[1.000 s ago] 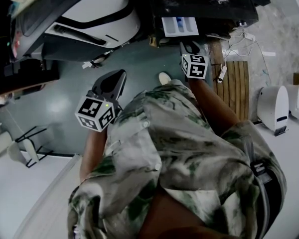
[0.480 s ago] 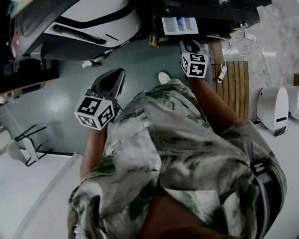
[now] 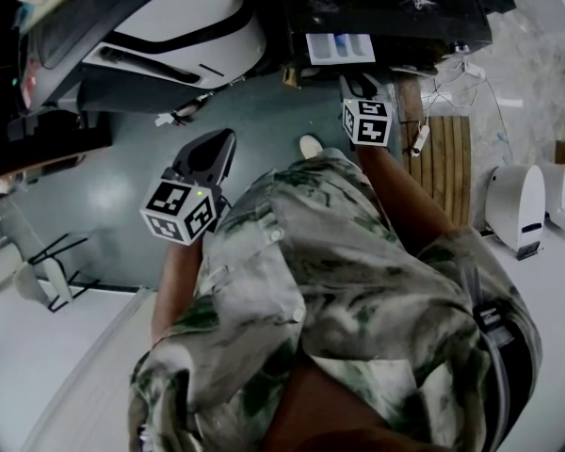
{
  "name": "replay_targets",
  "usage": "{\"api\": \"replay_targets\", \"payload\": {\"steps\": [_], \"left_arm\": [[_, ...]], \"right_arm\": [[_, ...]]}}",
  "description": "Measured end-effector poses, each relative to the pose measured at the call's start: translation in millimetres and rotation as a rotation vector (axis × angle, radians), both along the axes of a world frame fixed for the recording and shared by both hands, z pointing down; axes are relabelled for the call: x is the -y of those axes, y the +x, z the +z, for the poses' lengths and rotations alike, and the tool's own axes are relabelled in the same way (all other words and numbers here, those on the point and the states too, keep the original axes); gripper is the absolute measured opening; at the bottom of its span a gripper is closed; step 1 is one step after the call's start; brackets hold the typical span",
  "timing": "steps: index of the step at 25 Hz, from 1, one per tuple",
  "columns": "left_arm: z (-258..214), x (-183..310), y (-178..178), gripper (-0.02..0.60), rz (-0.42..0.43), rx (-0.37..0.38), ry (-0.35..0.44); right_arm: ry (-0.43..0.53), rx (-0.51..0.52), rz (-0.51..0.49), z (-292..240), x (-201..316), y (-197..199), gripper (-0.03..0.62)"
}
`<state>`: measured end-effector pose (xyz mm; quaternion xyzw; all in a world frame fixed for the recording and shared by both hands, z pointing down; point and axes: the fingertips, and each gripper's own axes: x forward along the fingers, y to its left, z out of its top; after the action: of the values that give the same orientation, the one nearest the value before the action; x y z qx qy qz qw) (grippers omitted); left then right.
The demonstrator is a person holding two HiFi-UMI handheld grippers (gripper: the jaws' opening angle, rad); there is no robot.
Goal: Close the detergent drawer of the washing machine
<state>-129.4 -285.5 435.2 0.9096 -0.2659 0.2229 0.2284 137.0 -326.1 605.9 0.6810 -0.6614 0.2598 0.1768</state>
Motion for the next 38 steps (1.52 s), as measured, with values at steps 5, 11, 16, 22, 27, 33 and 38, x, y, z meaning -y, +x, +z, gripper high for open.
{"api": "replay_targets", "payload": {"steps": [5,11,16,22,27,33,38], "left_arm": [[1,0,2,0.026,-0.004,0.0,-0.009],[3,1,2,0.028,-0.009,-0.002,-0.019],[4,1,1,0.028,-0.012,-0.004,-0.033],[4,2,-2,0.028,-0.017,-0.001,-0.034],[7,5,-7,0.026,-0.028,0.001,-0.041],[8,6,-7,0.027,-0.034,-0.002,-0.044],[9,7,-6,0.028,-0.036,0.0,-0.045]], "right_arm": [[0.001,-0.001,-0.009,0,2,2,0.152],[0.001,-0.006,-0.011,0,7,3,0.152],[-0.001,-0.008,-0.015,0,10,3,0.152],[-0.002,-0.012,-0.015,0,14,5,0.152],[-0.003,-0.013,-0.017,0,18,4,0.152],[-0.001,-0.018,-0.02,-1,22,5,0.152],[0.003,-0.013,-0.02,0,25,6,0.15]]}}
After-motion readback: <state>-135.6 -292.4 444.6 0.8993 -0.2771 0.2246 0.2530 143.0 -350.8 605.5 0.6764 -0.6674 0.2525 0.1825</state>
